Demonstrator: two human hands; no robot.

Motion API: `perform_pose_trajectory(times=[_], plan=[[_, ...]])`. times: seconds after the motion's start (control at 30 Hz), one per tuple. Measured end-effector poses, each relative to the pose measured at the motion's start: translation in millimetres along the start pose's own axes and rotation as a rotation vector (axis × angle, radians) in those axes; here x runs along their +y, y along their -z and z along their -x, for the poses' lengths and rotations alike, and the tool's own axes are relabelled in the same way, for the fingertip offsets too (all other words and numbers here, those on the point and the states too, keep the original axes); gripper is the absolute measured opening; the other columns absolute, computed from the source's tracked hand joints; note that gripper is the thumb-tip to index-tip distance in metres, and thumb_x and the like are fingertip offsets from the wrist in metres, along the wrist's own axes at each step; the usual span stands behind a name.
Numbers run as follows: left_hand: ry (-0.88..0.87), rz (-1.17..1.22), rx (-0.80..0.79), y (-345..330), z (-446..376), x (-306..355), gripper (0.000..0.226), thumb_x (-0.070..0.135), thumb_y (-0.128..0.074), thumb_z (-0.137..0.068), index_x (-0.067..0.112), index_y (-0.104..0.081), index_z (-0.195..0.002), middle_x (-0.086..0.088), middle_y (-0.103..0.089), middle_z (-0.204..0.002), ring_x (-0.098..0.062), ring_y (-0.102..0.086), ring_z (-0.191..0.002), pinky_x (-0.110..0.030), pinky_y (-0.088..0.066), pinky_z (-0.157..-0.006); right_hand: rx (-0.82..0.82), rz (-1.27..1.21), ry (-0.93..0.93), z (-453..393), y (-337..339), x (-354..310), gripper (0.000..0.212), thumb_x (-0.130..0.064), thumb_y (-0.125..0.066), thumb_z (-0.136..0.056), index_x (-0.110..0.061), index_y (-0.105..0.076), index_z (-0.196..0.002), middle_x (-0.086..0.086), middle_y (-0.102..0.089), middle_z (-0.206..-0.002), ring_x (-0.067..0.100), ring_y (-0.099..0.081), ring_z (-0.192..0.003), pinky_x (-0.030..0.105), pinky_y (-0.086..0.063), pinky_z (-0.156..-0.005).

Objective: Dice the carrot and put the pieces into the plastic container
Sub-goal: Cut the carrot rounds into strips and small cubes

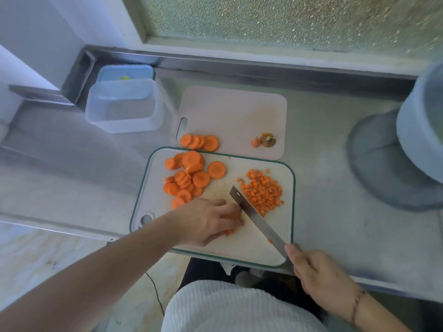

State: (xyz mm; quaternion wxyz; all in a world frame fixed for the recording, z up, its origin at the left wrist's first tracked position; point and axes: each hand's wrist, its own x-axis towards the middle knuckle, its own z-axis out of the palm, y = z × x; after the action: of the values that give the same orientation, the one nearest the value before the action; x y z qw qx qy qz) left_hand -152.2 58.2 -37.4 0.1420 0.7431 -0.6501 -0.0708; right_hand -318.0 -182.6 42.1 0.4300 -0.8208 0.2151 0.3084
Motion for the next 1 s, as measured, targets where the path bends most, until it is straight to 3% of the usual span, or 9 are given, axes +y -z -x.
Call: perform_pose_trajectory(times=[0.17,0.27,0.37,0.43,0.6,0.83,1.0], plan=[[0.191,-0.008,0.162,-10.8,9.9,19.8,0.026,0.029,-0.052,-0.097,0.016,-0.061,-0.117,-0.007,-0.055,-0.125,-0.023,-0.058,-0.08,-0.032,-0.049,-0.055,-0.014,0.021,0.045,-7.2,-4.6,-7.2,0.065,-0.063,-0.027,-0.084,-0.028,-0.05,-0.034,-0.007,-0.046,-0.035,0.005,-0.044,-0.039,0.022,-0.035,-0.051],[0.47,0.006,0.272,-16.4,12.3,41.9,0.026,0.029,-0.053,-0.091,0.017,-0.063,-0.113,-0.004,-0.058,-0.118,-0.022,-0.059,-0.078,-0.033,-0.051,-0.055,0.01,0.071,0.064,-12.9,-6.4,-6.4,0.066,-0.066,-0.026,-0.081,-0.015,-0.041,-0.042,-0.005,-0.046,-0.038,0.006,-0.043,-0.041,0.022,-0.035,-0.051],[0.787,0.071,0.447,-27.8,6.2,63.7,0.026,0.025,-0.051,-0.089,0.013,-0.069,-0.103,-0.001,-0.057,-0.108,-0.015,-0.056,-0.077,-0.029,-0.052,-0.054,0.037,0.137,0.095,-17.8,-9.3,-9.2,0.063,-0.067,-0.025,-0.081,-0.014,-0.038,-0.048,0.001,-0.042,-0.042,0.006,-0.043,-0.043,0.02,-0.034,-0.05],[0.882,0.127,0.506,-34.0,1.8,73.8,0.026,0.025,-0.052,-0.091,0.011,-0.07,-0.103,0.0,-0.056,-0.107,-0.013,-0.055,-0.077,-0.026,-0.052,-0.055,0.034,0.145,0.11,-20.5,-11.9,-12.3,0.062,-0.066,-0.024,-0.081,-0.014,-0.037,-0.05,0.002,-0.039,-0.044,0.007,-0.041,-0.043,0.022,-0.033,-0.049],[0.891,0.174,0.54,-33.6,0.2,76.1,0.031,0.034,-0.057,-0.092,0.009,-0.07,-0.105,-0.002,-0.061,-0.106,-0.011,-0.057,-0.08,-0.02,-0.049,-0.063,0.055,0.15,0.122,-21.5,-15.3,-17.1,0.06,-0.065,-0.025,-0.081,-0.015,-0.039,-0.051,0.0,-0.041,-0.043,0.005,-0.044,-0.042,0.021,-0.033,-0.049],[0.891,0.193,0.559,-37.8,-3.2,82.1,0.03,0.028,-0.058,-0.091,0.007,-0.072,-0.106,-0.003,-0.066,-0.109,-0.015,-0.066,-0.079,-0.023,-0.054,-0.066,0.046,0.208,0.202,-16.5,-41.0,-20.9,0.059,-0.063,-0.028,-0.09,-0.019,-0.042,-0.053,-0.005,-0.045,-0.047,0.004,-0.044,-0.044,0.018,-0.033,-0.046],[0.966,0.231,0.577,-29.8,-3.4,88.2,0.036,0.038,-0.059,-0.089,0.009,-0.069,-0.107,0.001,-0.062,-0.11,-0.012,-0.062,-0.079,-0.024,-0.055,-0.064,0.072,0.142,0.172,-18.7,-32.5,-18.5,0.057,-0.066,-0.026,-0.082,-0.019,-0.038,-0.051,-0.004,-0.04,-0.042,0.003,-0.045,-0.044,0.021,-0.034,-0.049]])
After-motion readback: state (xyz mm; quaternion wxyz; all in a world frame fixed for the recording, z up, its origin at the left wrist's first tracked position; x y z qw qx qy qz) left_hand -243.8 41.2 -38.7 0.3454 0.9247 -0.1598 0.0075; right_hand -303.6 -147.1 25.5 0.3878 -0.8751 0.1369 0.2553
